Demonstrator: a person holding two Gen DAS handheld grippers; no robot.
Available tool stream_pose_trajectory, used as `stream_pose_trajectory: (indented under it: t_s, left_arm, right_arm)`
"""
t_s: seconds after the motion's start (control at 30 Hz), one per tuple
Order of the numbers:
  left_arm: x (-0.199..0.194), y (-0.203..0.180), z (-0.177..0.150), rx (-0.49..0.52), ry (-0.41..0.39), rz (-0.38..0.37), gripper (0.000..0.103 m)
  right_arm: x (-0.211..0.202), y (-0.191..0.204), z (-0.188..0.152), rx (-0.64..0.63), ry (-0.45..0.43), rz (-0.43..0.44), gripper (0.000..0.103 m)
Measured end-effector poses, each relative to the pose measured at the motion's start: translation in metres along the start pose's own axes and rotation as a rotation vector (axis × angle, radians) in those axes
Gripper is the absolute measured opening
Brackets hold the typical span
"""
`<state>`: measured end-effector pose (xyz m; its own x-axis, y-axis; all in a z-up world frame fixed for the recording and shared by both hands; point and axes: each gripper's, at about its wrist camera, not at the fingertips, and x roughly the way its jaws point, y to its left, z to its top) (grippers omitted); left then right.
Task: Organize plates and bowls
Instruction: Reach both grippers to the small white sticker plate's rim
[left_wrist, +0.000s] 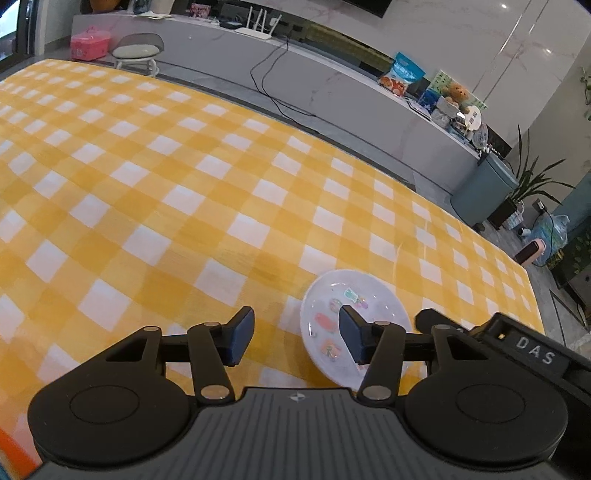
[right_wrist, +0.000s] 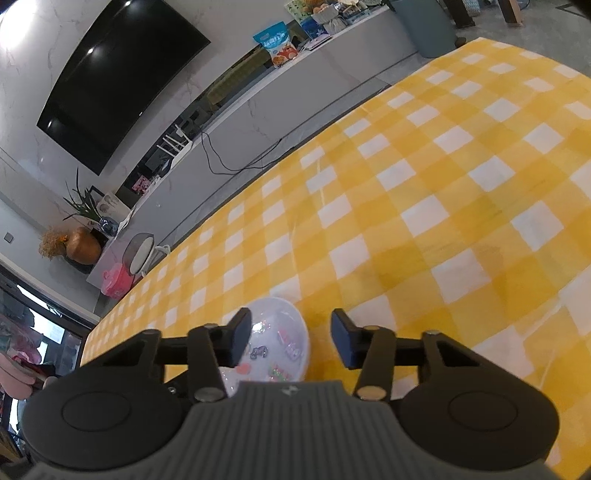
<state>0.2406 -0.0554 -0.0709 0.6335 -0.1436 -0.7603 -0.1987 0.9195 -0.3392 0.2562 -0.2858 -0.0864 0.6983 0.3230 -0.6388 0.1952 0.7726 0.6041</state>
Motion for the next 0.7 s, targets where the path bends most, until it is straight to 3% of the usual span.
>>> stream_pose_trajectory:
  t_s: [0.17, 0.3, 0.4, 0.47, 0.57, 0.7]
  left_arm:
    - [0.009, -0.004, -0.003, 0.006, 0.014, -0.014, 0.059]
    - [0.013, -0.011, -0.006, 0.041, 0.016, 0.001, 0.049]
    - [0.015, -0.013, -0.006, 0.053, 0.009, 0.016, 0.036]
    - [0.016, -0.013, -0.006, 0.059, 0.015, 0.013, 0.017]
    - [0.015, -0.014, -0.008, 0.077, 0.012, 0.032, 0.006]
    - [0.013, -0.01, -0.008, 0.06, 0.011, 0.024, 0.004]
  right_arm:
    - [0.009, 0.002, -0.005, -0.03, 0.042, -0.025, 0.033]
    - [0.015, 0.002, -0.008, -0.052, 0.062, -0.033, 0.024]
    - [0.015, 0.003, -0.009, -0.072, 0.063, -0.046, 0.018]
    - [0.016, 0.003, -0.01, -0.069, 0.073, -0.039, 0.012]
    - [0.017, 0.004, -0.012, -0.084, 0.074, -0.049, 0.003]
    - [0.015, 0.003, -0.012, -0.074, 0.075, -0.055, 0.002]
